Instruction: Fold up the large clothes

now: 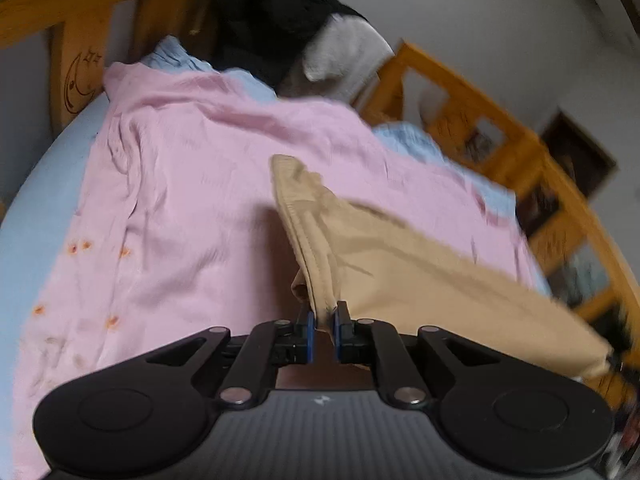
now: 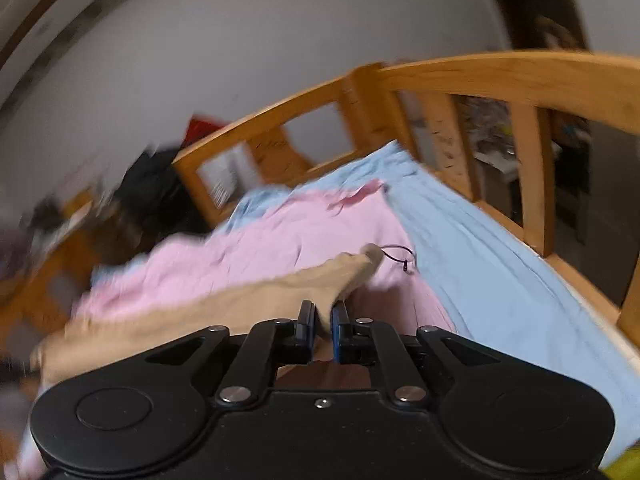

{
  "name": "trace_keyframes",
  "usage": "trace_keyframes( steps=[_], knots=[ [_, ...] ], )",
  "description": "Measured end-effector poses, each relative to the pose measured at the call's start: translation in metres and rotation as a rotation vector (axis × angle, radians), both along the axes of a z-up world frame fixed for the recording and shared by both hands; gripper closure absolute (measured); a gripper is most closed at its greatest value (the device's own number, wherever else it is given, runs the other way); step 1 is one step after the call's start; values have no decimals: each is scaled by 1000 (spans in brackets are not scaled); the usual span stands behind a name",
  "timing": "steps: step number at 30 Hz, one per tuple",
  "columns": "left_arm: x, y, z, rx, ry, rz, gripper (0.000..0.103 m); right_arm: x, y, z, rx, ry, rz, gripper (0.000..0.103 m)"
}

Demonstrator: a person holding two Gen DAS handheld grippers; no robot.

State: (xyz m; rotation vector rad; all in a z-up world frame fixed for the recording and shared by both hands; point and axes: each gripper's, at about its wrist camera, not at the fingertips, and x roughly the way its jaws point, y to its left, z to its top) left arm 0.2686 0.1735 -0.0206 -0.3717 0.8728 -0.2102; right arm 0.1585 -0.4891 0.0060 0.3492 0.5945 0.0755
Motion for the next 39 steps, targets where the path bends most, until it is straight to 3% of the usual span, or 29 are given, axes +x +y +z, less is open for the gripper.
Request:
trace_keyframes(
  steps=[3,6,9,11,12,13,15,16,17,22,25,27,30,32,35,37,39],
  knots=[
    [-16,2,-37,-9,77,-21,93,-22,6,-32,-79,96,54,95],
    [-22,11,-55,-111,103,63,90,-35,3,-68,-28,178,9,91],
    [-17,16,-53,-139,112,91,79,-35,-4,-69,74,166,-35,77],
    [-14,19,-50,-114,104,116,63,-29,-7,-64,120,142,-39,64],
    [-15,23,-50,-116,97,130,63,-25,-7,-62,127,138,-45,63],
    [-14,26,-49,-135,93,149,63,-20,-5,-61,131,143,-55,63],
    [-14,31,-48,-168,73,184,68,-10,-5,-62,140,162,-91,76],
    [-14,31,-48,-162,64,186,96,-8,-4,-62,141,166,-116,93],
    [-13,29,-46,-132,69,183,95,-8,-3,-61,130,163,-134,101],
    [-11,15,-52,13,110,155,96,-21,10,-66,0,192,-150,102],
    [-5,12,-65,34,159,141,95,-23,15,-88,-44,256,-147,102],
    [-7,7,-60,67,139,137,92,-27,18,-91,-50,246,-150,101],
    [-13,0,-41,151,81,147,70,-29,25,-76,-115,203,-176,83],
    [-16,-3,-26,160,15,174,46,-28,35,-58,-211,138,-178,73],
    [-10,-19,-7,173,-93,185,41,-15,61,-36,-332,22,-144,63],
    [-1,-42,1,213,-170,148,32,2,85,-28,-380,-47,-91,41],
    [10,-72,3,241,-228,104,25,24,115,-28,-407,-94,-46,36]
  ],
)
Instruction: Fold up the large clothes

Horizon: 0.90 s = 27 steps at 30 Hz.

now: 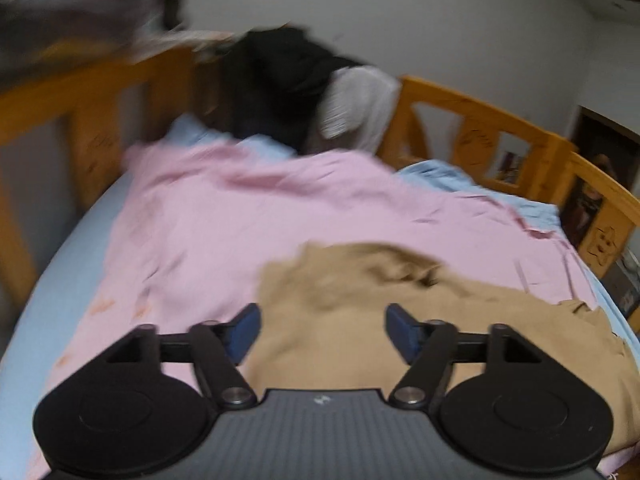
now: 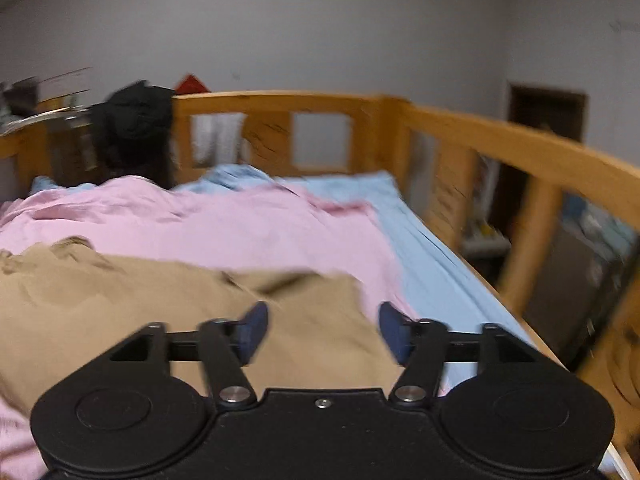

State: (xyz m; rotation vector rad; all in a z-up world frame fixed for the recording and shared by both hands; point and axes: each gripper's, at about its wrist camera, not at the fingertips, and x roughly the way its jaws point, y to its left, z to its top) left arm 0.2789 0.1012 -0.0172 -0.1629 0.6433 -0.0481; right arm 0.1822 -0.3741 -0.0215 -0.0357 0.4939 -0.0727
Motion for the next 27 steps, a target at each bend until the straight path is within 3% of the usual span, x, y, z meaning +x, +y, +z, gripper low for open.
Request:
trace_keyframes(
  steps=[5,10,14,19,24,27],
  knots=[
    [39,-83,-15,73,-54,-110,22,64,71,-20,-71,-28,93,33],
    [69,-134,-45,171,-15,-170,21,107,108,-41,-178,26,126,27],
    [76,-139,-78,178,49,-173,20,110,112,-62,-223,72,126,26],
    [73,-137,-101,205,31,-179,10,105,118,-87,-253,78,142,22],
    [77,-136,-104,193,41,-170,7,104,128,-96,-315,62,156,22],
    [76,-134,-100,188,51,-164,7,101,119,-89,-260,54,155,23]
  ],
)
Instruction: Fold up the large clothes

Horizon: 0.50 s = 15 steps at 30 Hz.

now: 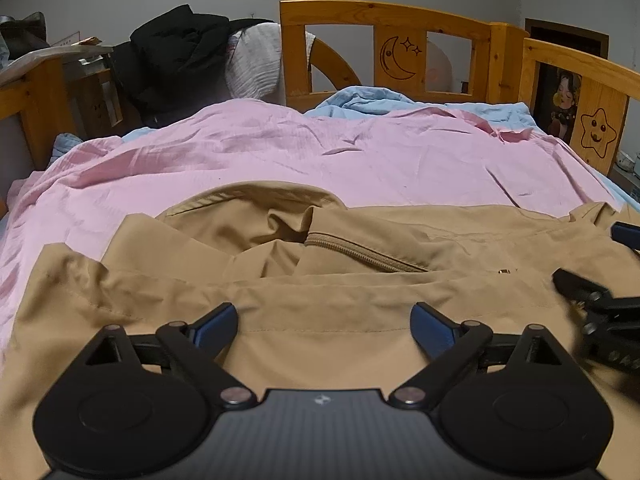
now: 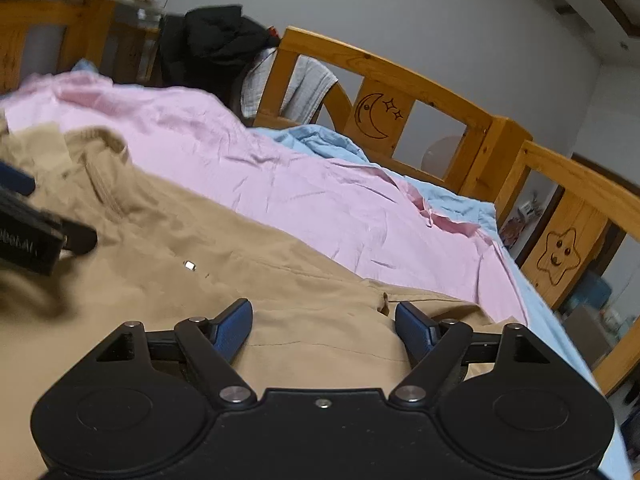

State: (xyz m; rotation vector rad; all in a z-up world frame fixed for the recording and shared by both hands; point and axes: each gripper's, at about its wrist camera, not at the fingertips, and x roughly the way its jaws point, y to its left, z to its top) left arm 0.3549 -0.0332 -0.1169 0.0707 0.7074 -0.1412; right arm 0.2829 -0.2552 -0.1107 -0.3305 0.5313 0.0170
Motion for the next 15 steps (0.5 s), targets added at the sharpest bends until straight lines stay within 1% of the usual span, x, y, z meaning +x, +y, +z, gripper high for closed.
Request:
trace_keyframes(
  steps=[2,3,5,8,12,15],
  knots=[
    [-1,3,5,-13,33,27,7,-5,-9,10,46,-2,-32,23],
    [-3,5,7,-17,48,46,9,-8,-13,16,64,12,-61,23],
    [-12,10,12,-27,54,74,10,-22,-25,28,109,40,-111,23],
    [-25,14,14,-23,54,88,9,-49,-36,34,103,25,-146,23],
    [-34,11,2,23,24,73,8,-66,-44,18,101,64,-155,21],
    [-36,12,-8,18,-7,68,6,-72,-39,-5,83,52,-142,21]
  ],
)
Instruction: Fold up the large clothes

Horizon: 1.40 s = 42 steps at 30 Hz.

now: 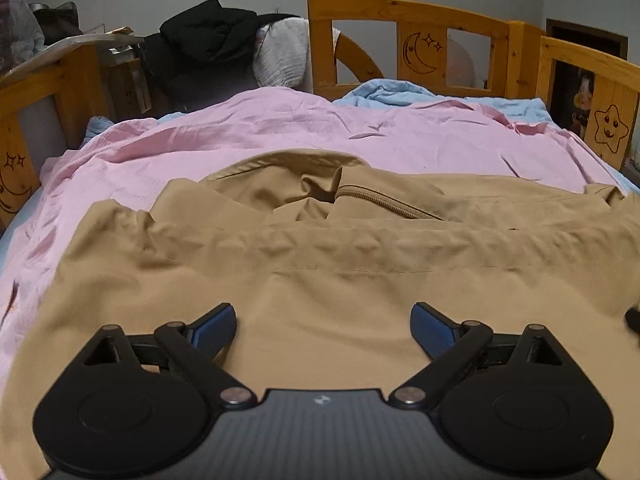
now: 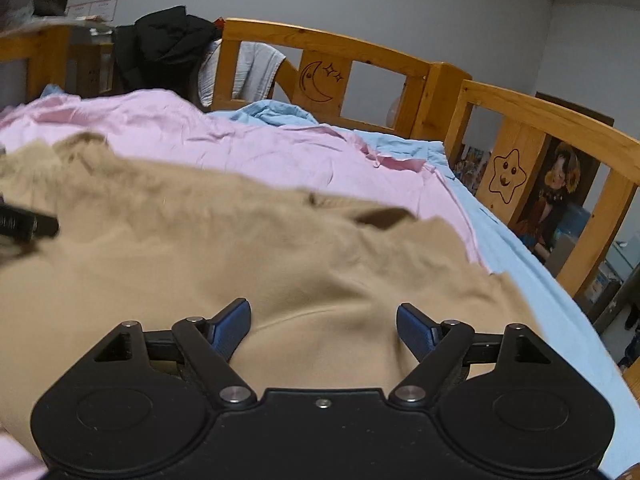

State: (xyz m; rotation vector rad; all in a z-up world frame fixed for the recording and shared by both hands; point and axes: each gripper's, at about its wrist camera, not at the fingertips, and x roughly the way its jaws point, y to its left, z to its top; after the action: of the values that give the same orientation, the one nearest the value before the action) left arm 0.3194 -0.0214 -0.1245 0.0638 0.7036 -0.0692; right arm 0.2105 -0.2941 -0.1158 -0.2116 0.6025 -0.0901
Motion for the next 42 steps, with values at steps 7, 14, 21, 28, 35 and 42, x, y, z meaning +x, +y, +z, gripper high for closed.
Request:
trace_keyframes(
  steps=[7,14,21,28,35,42],
  knots=[
    [-24,20,26,-34,-25,-13,6,-9,-9,14,46,14,19,19],
    [-87,79,60,-79,-48,42,1,-61,-42,51,117,3,-22,7],
    [-122,134,41,-309,123,227,1,-118,-60,48,402,110,-159,7],
    [-102,153,28,-493,178,257,13,-117,-87,38,570,126,-265,12],
    [-75,164,27,-504,221,458,64,-100,-138,24,856,94,-606,67],
    [-94,170,59,-534,123,419,93,-129,-129,54,742,17,-577,103]
  ],
)
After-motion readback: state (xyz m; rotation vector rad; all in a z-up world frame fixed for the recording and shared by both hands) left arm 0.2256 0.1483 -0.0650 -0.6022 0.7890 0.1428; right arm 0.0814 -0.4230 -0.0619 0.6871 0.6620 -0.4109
